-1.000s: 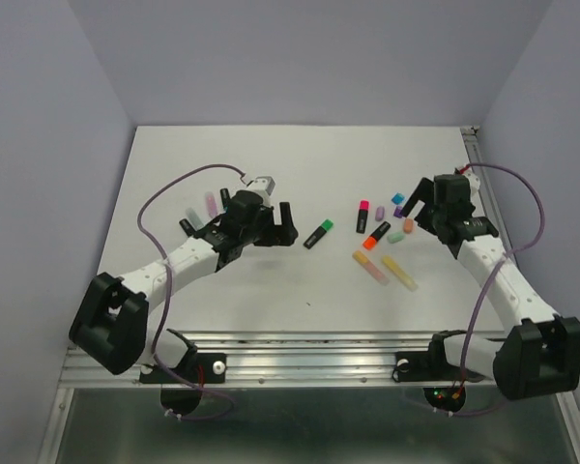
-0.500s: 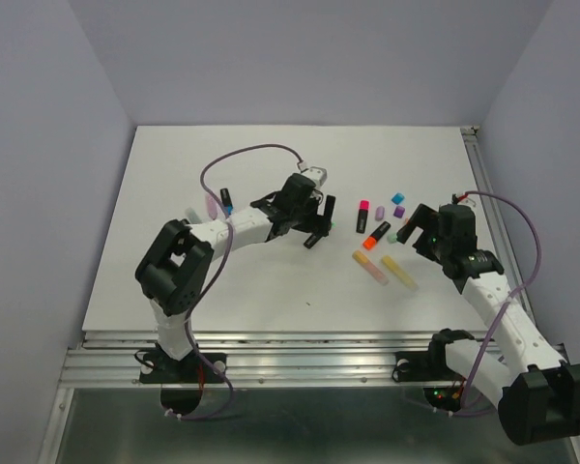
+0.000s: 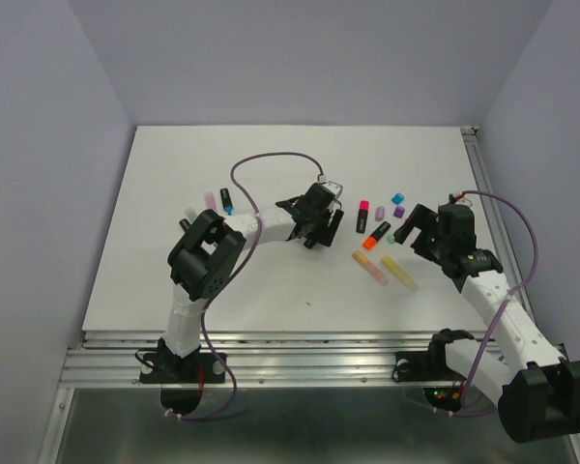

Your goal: Open the pen caps

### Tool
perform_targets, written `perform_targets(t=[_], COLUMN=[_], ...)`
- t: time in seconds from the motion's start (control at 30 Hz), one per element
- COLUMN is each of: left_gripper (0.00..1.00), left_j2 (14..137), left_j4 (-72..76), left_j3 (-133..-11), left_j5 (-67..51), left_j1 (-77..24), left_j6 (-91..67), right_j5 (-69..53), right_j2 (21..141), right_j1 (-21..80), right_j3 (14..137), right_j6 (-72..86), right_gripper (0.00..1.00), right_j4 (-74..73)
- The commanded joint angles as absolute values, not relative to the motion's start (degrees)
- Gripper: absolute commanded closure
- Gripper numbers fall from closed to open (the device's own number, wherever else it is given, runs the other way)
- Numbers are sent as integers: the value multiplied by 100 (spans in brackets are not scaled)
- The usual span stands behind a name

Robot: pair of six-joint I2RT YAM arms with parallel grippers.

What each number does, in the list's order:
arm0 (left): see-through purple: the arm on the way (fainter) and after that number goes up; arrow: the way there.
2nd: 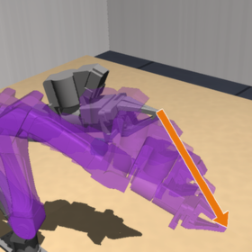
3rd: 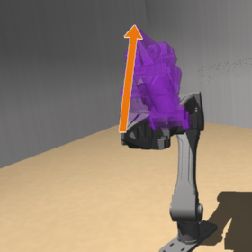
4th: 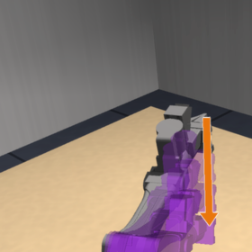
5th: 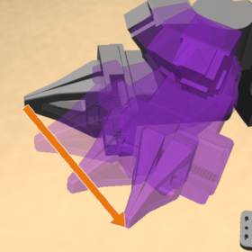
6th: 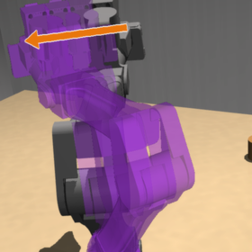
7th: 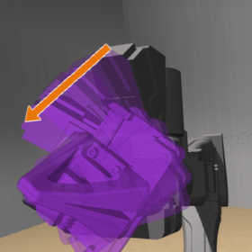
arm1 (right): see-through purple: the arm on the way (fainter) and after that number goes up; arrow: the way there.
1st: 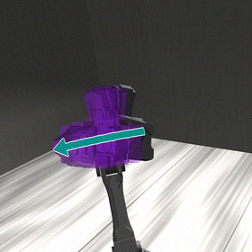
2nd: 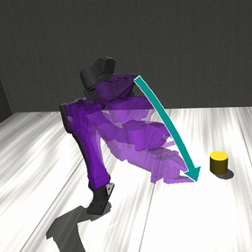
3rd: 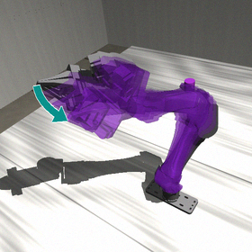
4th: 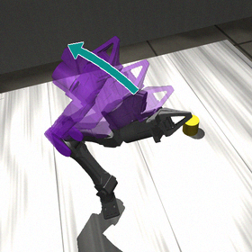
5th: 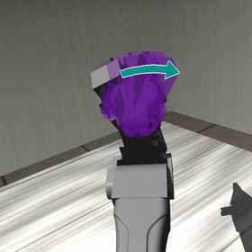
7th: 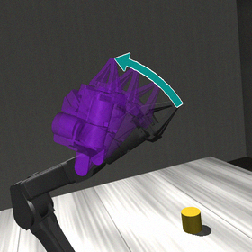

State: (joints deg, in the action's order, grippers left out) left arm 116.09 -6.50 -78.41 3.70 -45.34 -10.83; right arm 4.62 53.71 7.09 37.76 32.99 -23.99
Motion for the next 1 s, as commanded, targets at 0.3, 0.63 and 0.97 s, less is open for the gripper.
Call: perform_targets(t=[0.3, 0.63, 0.97], left_gripper=[53, 100, 100], left_j2=[11786, 11207, 8843], left_j4=[-747, -291, 914], left_j3=[-7876, -7225, -5512], left_j5=[308, 150, 914], left_j1=[-4518, -4605, -5361], left_j6=[-729, -1054, -1846], right_j5=[440, -393, -2907], right_j2=[5344, 5256, 4808], right_j1=[694, 686, 720], right_j3=[3700, 3656, 3033], right_j6=[3261, 3068, 4244], right_gripper=[0, 0, 0], right_j4=[-2180, -1951, -705])
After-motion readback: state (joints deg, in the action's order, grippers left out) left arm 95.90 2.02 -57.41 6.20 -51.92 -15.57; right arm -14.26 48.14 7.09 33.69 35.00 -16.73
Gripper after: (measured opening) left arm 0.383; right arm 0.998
